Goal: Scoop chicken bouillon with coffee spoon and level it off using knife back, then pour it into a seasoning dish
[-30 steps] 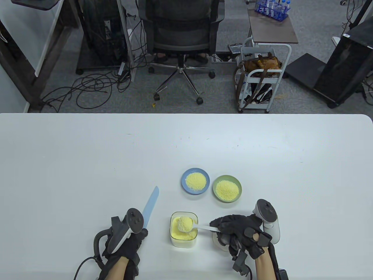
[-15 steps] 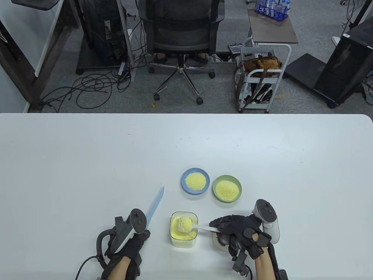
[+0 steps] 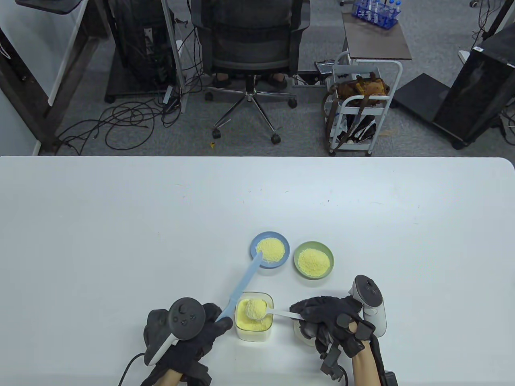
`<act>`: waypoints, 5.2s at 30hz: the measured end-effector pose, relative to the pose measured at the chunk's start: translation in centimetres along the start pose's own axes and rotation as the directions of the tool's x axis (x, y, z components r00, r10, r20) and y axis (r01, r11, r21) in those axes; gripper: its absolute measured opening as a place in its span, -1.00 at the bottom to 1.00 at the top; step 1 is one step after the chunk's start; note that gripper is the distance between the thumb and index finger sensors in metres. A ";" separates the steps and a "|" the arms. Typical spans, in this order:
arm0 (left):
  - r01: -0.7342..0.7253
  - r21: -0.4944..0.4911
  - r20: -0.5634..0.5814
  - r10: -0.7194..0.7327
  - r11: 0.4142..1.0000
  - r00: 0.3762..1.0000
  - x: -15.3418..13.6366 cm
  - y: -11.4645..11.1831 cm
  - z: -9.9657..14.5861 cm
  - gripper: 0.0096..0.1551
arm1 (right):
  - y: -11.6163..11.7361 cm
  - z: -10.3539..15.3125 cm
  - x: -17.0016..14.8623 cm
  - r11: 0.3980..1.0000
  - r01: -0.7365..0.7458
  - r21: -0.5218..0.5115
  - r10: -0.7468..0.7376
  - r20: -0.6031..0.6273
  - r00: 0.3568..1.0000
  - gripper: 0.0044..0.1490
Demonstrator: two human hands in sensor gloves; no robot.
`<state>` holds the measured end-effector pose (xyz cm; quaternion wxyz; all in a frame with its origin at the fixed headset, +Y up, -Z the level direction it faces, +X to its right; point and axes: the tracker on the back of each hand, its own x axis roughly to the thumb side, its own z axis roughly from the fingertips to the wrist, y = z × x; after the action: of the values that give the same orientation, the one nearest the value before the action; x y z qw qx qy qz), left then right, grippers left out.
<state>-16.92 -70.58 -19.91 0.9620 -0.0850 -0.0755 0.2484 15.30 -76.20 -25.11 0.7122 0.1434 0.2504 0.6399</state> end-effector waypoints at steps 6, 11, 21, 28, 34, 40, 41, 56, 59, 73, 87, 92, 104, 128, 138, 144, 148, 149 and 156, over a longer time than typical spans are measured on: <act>-0.084 -0.187 0.117 0.107 0.979 0.987 1.7 -0.6 0.5 -0.53 | -0.1 0.0 0.0 1.000 0.002 -0.007 -0.002 0.002 1.000 -0.51; -0.003 -0.202 0.099 0.024 0.979 0.995 2.0 -1.3 0.4 -0.53 | -0.1 0.1 0.1 1.000 0.005 -0.007 -0.005 0.011 1.000 -0.51; -0.030 -0.234 0.041 0.040 0.972 0.998 0.8 -0.8 0.0 -0.52 | -0.3 0.3 0.1 1.000 -0.008 -0.012 0.008 0.014 1.000 -0.51; -0.049 -0.272 0.007 0.053 0.961 0.999 0.1 -0.5 -0.3 -0.53 | -0.5 0.4 0.2 1.000 -0.021 -0.011 0.021 0.008 1.000 -0.51; -0.053 -0.277 -0.009 0.053 0.959 0.999 -0.5 0.0 -0.3 -0.53 | -0.5 0.5 0.2 1.000 -0.019 -0.009 0.020 0.014 1.000 -0.51; -0.068 -0.282 -0.030 0.062 0.957 0.998 -1.1 0.2 -0.4 -0.53 | -0.5 0.5 0.2 1.000 -0.019 -0.008 0.019 0.017 1.000 -0.51; -0.074 -0.282 -0.032 0.067 0.957 0.997 -1.1 0.2 -0.5 -0.53 | -0.5 0.5 0.3 1.000 -0.018 -0.007 0.019 0.017 1.000 -0.51; -0.203 -0.091 -0.102 0.193 0.975 0.976 -3.5 1.7 -0.4 -0.52 | -0.6 0.7 0.3 1.000 -0.004 -0.007 0.005 0.028 1.000 -0.51; -0.153 -0.018 -0.190 0.147 0.988 0.971 -4.8 1.5 -0.8 -0.52 | -0.6 0.7 0.3 1.000 -0.005 -0.005 0.005 0.028 1.000 -0.51; -0.056 -0.102 -0.494 -0.002 0.993 0.870 -10.2 -0.9 -2.8 -0.57 | -0.4 0.7 0.4 1.000 -0.005 0.009 0.005 0.038 0.999 -0.51; 0.104 -0.128 -0.548 -0.158 0.986 0.822 -10.3 -1.1 -2.9 -0.57 | -0.3 0.6 0.4 1.000 -0.011 0.012 0.010 0.037 0.999 -0.51; 0.217 -0.116 -0.545 -0.244 0.969 0.802 -9.7 -1.0 -2.7 -0.41 | -0.3 0.6 0.3 1.000 -0.009 0.013 0.009 0.036 0.999 -0.51; 0.162 0.115 -0.405 -0.103 0.980 0.909 -7.8 0.2 -1.7 -0.11 | -0.4 0.7 0.4 1.000 -0.008 0.011 0.007 0.046 0.999 -0.51; 0.099 -0.070 -0.369 -0.118 0.993 0.922 -8.5 -2.1 -2.8 0.18 | -2.2 0.4 1.3 0.994 0.062 -0.086 -0.053 0.099 0.994 -0.50; 0.038 -0.013 -0.360 -0.040 0.999 0.932 -8.9 -1.8 -3.0 0.17 | -5.2 -4.0 2.1 0.947 0.046 -0.319 -0.040 0.027 0.999 -0.49; -0.009 0.014 -0.355 0.013 1.000 0.935 -9.1 -1.7 -3.2 0.16 | -4.8 -5.8 2.0 0.903 -0.150 -0.403 0.105 -0.131 0.986 -0.49; -0.023 0.026 -0.354 0.031 0.999 0.935 -9.3 -1.8 -3.3 0.15 | -4.3 -6.3 1.6 0.865 -0.228 -0.447 0.168 -0.169 0.971 -0.48; -0.026 0.020 -0.355 0.031 0.999 0.934 -9.2 -1.8 -3.3 0.16 | -4.3 -6.4 1.6 0.862 -0.247 -0.443 0.183 -0.182 0.966 -0.48; -0.023 0.003 -0.351 0.023 1.000 0.936 -9.2 -1.9 -3.4 0.16 | -3.9 -6.4 1.7 0.839 -0.306 -0.450 0.234 -0.208 0.950 -0.46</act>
<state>-23.33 -77.13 -23.77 0.9570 -0.1292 0.0984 0.2403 15.26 -75.86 -32.78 0.6078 -0.0492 0.1133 0.7844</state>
